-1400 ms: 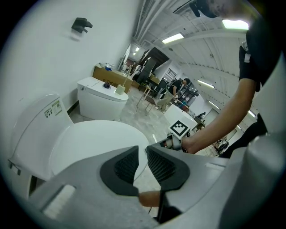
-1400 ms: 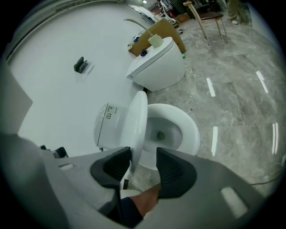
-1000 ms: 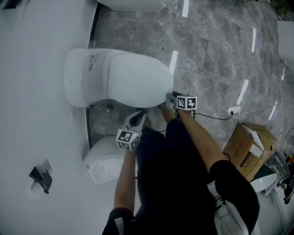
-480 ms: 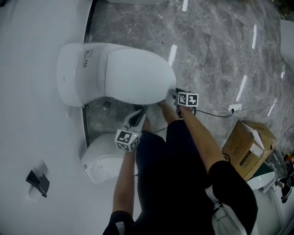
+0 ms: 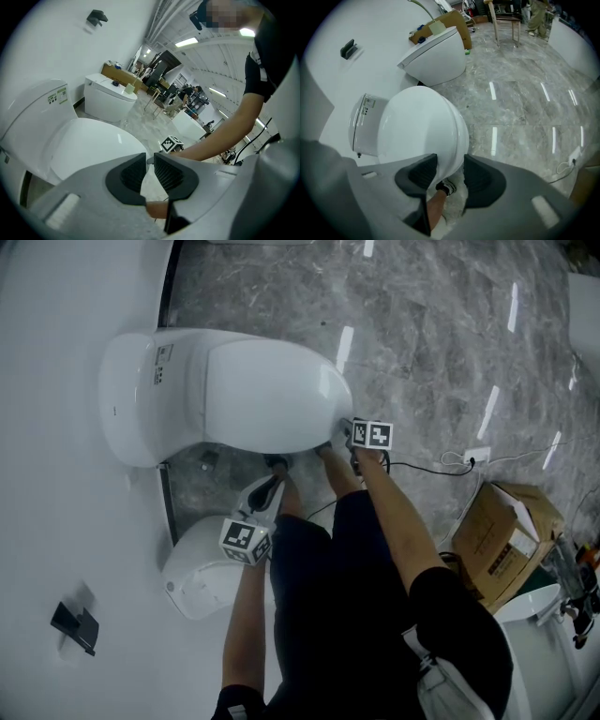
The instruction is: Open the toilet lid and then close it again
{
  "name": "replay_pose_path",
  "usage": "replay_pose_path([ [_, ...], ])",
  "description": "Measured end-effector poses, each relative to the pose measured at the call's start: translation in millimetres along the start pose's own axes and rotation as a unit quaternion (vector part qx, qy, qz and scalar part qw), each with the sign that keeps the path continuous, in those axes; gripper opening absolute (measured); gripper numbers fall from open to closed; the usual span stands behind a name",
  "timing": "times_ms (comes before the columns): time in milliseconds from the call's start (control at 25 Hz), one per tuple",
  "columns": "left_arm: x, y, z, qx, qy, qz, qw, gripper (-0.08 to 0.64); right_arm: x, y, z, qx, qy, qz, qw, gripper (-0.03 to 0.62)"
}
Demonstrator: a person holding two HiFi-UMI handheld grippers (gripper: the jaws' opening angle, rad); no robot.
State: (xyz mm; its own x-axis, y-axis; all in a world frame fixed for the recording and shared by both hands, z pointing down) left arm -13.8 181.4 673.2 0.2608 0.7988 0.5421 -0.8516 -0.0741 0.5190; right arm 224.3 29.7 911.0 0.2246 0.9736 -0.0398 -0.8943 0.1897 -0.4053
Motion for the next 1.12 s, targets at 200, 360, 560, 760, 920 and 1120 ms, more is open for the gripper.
replay_pose_path([
  [200,7.6,1.0,7.9,0.012,0.001,-0.012,0.9999,0.063,-4.7,-1.8,14.6,0.024,0.012,-0.009,1.000,0.173],
  [360,10.0,1.0,9.7,0.018,0.005,-0.013,0.9997,0.063,-5.6,-2.6,20.1,0.026,0.020,-0.024,0.999,0.172],
  [560,6.9,5.2,6.0,0.018,0.004,-0.010,0.9998,0.063,-7.3,-3.0,16.4,0.029,0.020,-0.051,0.998,0.172],
  [760,-2.0,10.7,-2.0,0.012,0.005,-0.003,0.9999,0.063,-20.2,28.5,-10.0,0.007,-0.010,-0.094,0.996,0.172],
  [920,-20.1,8.5,-13.2,0.010,0.005,0.009,0.9999,0.063,-26.9,62.6,-46.4,-0.025,-0.027,-0.162,0.986,0.170],
  [1120,-53.2,-0.1,-30.8,0.004,-0.015,0.031,0.9994,0.063,-41.8,109.9,-106.3,-0.050,-0.058,-0.306,0.949,0.081],
])
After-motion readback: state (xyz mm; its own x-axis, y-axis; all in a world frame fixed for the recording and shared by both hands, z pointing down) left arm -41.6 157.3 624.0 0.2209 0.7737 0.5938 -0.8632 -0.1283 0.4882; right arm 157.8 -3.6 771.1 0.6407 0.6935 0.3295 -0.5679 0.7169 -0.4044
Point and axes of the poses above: the fingertips, and each gripper's own axes: z forward along the fingers, y to its left, x out of its underside, the point moved 7 cm from there along -z, backward along the fingers, and after that the axes turned 4 degrees about y, right-handed, at the moved point
